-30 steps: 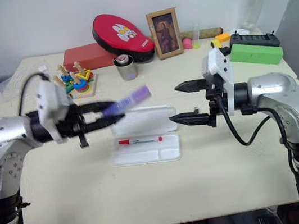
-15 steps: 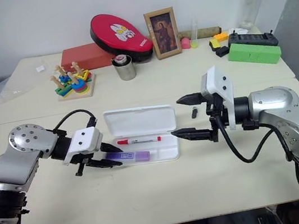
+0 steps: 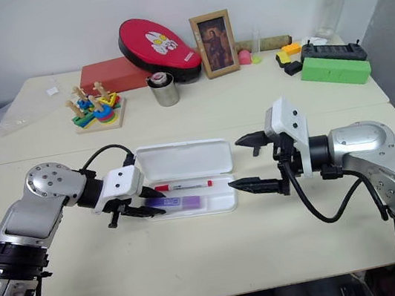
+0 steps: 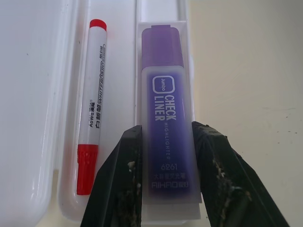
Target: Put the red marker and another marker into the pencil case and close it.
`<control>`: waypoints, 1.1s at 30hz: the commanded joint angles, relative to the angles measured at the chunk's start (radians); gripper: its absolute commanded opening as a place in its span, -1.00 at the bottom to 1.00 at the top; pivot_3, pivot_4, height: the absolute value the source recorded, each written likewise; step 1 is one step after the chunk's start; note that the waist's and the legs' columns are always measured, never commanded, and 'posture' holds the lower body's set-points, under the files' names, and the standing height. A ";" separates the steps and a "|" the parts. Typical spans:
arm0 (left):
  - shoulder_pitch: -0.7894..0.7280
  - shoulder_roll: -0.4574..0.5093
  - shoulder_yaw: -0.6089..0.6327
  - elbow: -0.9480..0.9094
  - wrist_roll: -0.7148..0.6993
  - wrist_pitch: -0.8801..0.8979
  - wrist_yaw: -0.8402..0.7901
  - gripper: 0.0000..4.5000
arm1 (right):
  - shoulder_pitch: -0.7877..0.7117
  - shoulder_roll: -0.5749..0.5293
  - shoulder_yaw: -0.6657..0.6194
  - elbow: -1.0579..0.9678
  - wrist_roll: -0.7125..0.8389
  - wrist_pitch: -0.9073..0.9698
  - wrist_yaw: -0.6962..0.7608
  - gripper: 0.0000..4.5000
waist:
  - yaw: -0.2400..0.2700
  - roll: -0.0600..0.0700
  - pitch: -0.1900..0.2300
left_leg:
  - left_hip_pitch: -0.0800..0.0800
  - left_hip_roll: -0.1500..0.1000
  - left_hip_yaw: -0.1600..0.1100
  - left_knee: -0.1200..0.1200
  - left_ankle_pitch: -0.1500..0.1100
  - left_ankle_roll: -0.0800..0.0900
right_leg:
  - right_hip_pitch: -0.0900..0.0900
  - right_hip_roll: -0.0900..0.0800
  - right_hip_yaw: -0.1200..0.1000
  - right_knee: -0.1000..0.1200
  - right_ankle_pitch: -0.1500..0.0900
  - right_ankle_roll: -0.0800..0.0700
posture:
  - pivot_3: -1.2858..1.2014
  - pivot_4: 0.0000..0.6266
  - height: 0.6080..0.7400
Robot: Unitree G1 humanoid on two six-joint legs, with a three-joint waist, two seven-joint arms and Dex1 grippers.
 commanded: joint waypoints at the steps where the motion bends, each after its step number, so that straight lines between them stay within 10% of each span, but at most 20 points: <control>1: 0.002 -0.006 0.025 -0.039 -0.032 0.015 -0.011 -0.15 | -0.004 -0.002 0.011 -0.021 0.012 0.012 -0.013 1.00 | 0.000 0.000 0.000 | 0.000 0.000 0.000 0.000 0.000 0.000 | 0.000 0.000 0.000 0.000 0.000 0.000 | 0.03 -0.52 1.00; 11: 0.019 -0.022 0.066 -0.067 -0.057 0.044 0.037 0.64 | -0.033 0.066 0.034 0.142 -0.135 0.057 -0.231 1.00 | 0.000 0.000 0.000 | 0.000 0.000 0.000 0.001 0.000 0.000 | 0.000 0.000 0.000 0.001 0.000 0.000 | 0.03 -0.52 1.00; 15: -0.024 -0.135 0.165 -0.139 -0.203 0.173 0.161 0.99 | -0.068 0.212 0.021 0.275 -0.280 0.150 -0.525 1.00 | 0.000 0.000 0.000 | 0.000 0.000 0.000 0.001 0.000 0.000 | 0.000 0.000 0.000 0.001 0.000 0.000 | 0.03 -0.52 1.00; 24: -0.059 -0.392 0.321 -0.318 -0.422 0.410 0.494 0.99 | 0.025 0.593 0.000 0.392 -0.471 0.096 -0.911 1.00 | -0.004 -0.002 -0.001 | 0.001 -0.001 -0.002 0.003 0.000 0.000 | -0.001 0.000 -0.001 0.011 0.000 0.000 | 0.03 -0.52 1.00; 33: -0.059 -0.396 0.332 -0.368 -0.465 0.446 0.560 1.00 | 0.033 0.706 0.036 0.592 -0.576 -0.063 -0.966 0.68 | -0.010 -0.004 -0.002 | 0.004 -0.001 -0.002 0.004 0.000 0.000 | 0.001 0.001 0.000 0.014 0.000 0.000 | 0.03 -0.52 1.00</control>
